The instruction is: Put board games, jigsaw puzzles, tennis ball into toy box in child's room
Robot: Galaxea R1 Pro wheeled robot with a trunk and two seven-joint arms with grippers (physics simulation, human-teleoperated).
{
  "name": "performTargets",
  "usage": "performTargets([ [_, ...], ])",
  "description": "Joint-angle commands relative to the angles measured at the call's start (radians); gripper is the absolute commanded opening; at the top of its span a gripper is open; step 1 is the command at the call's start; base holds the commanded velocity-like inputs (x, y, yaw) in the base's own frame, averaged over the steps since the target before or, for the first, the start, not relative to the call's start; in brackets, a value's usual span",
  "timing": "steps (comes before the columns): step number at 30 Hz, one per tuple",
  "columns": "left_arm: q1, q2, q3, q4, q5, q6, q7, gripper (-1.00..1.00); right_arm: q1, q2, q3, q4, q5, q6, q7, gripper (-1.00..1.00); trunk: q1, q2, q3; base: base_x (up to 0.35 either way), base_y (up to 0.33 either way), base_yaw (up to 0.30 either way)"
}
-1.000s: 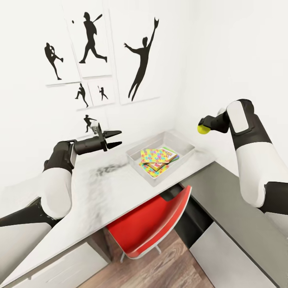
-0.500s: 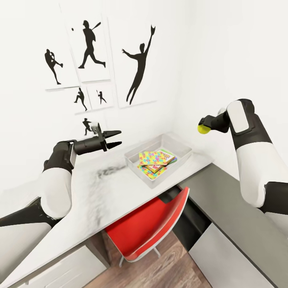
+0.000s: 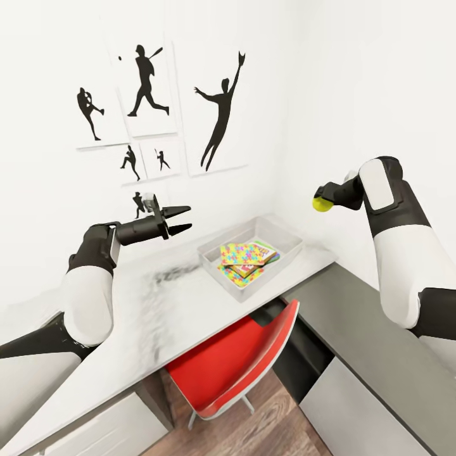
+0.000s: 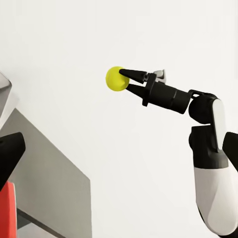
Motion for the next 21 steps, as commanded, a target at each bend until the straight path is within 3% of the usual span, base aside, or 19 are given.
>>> performTargets([
  [1, -0.002, -0.001, 0.006, -0.001, -0.011, 0.011, -0.008, 1.0, -0.001, 0.0, 0.0, -0.001, -0.013, 0.002, -0.014, -1.0, 0.001, -0.002, 0.0, 0.0, 0.0, 0.0],
  [21, -0.002, 0.001, 0.007, -0.005, -0.011, 0.011, -0.013, 1.0, -0.001, 0.003, 0.001, -0.002, -0.014, 0.002, -0.014, -1.0, 0.001, -0.002, 0.033, 0.0, 0.0, 0.0],
])
